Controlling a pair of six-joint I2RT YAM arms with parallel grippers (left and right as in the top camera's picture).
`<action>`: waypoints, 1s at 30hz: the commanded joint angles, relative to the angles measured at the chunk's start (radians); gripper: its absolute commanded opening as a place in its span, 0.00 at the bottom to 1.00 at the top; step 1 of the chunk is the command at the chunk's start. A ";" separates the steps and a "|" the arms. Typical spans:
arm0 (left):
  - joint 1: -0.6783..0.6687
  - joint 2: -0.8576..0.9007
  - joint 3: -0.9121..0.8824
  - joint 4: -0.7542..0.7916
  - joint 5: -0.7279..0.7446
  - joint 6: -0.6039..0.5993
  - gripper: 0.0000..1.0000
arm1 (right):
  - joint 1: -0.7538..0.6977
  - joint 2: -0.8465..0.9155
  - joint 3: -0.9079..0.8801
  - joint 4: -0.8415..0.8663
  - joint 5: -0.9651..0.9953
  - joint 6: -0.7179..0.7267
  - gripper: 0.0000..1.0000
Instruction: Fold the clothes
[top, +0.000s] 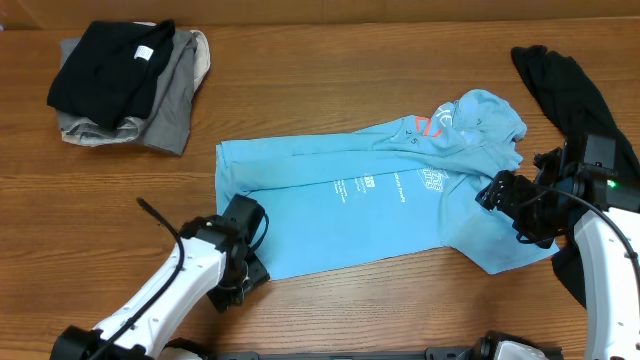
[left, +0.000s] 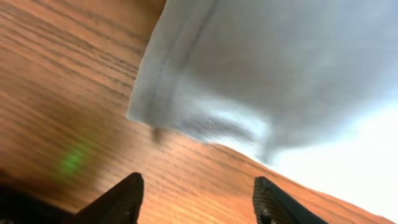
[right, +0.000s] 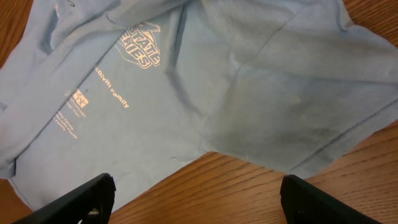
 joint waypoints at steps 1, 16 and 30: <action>0.006 -0.032 0.068 -0.032 -0.107 0.031 0.68 | -0.001 0.000 -0.005 0.004 0.008 -0.007 0.88; 0.006 0.022 0.018 0.014 -0.198 -0.012 0.73 | -0.001 0.001 -0.005 0.007 0.009 -0.007 0.88; 0.006 0.175 0.004 0.108 -0.109 -0.012 0.62 | -0.001 0.001 -0.005 0.008 0.009 -0.007 0.88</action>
